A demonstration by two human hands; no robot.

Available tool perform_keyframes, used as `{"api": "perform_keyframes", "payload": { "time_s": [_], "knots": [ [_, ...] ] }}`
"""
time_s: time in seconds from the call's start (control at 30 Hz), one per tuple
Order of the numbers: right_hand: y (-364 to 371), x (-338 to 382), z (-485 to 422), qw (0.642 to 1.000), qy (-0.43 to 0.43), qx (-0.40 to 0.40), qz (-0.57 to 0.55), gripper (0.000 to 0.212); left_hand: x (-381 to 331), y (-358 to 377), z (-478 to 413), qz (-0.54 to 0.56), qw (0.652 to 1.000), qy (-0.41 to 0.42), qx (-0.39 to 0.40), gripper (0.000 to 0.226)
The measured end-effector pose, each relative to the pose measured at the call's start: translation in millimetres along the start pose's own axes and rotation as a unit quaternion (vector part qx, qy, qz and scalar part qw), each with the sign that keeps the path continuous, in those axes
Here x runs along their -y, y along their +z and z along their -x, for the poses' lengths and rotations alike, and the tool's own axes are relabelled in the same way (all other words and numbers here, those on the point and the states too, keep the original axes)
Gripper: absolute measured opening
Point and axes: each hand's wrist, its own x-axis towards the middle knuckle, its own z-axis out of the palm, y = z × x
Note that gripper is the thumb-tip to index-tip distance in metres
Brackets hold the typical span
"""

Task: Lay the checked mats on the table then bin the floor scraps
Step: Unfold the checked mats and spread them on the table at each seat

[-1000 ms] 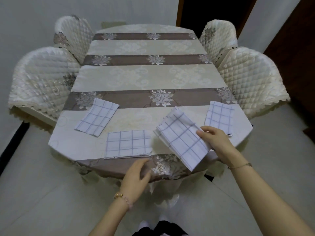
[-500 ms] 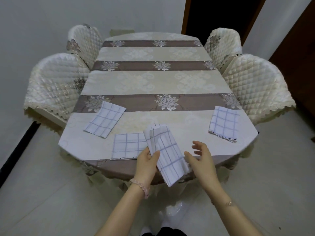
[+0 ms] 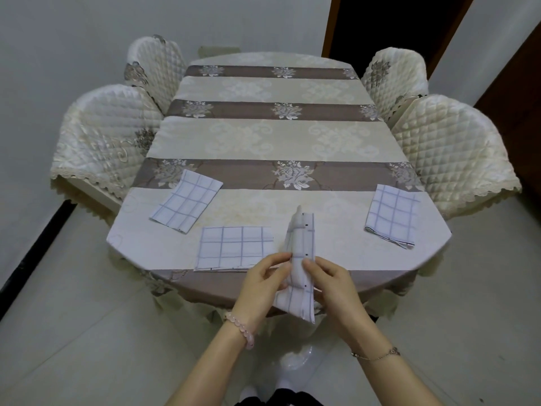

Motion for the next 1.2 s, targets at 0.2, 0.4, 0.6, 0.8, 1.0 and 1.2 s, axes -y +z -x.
{"api": "perform_keyframes", "payload": {
  "time_s": [0.2, 0.4, 0.6, 0.8, 1.0, 1.2],
  "knots": [
    [-4.4, -0.5, -1.2, 0.998, 0.032, 0.043, -0.028, 0.031, -1.5, 9.6, 2.9, -0.057, 0.998, 0.012, -0.015, 0.039],
    [-8.5, -1.6, -2.7, 0.997, 0.036, 0.054, -0.044, 0.027, 4.8, 16.3, -2.5, -0.075, 0.995, 0.02, -0.063, 0.022],
    [-34.1, 5.2, -7.2, 0.999, 0.03, -0.031, 0.02, 0.022, 2.7, -26.0, -18.7, -0.121, 0.982, 0.01, -0.143, 0.037],
    [-60.3, -4.4, -24.9, 0.995, 0.044, -0.079, 0.047, 0.023, 0.5, -80.9, -41.9, -0.086, 0.982, -0.055, -0.159, 0.018],
    [-62.5, -16.4, -28.0, 0.995, 0.097, -0.026, -0.019, 0.021, -17.8, -85.2, -70.7, -0.165, 0.977, -0.029, -0.135, 0.015],
    [-42.0, -36.6, -25.1, 0.991, 0.109, -0.066, -0.043, 0.019, -5.9, -56.2, -64.1, -0.423, 0.897, 0.093, -0.09, 0.046]
  ]
}}
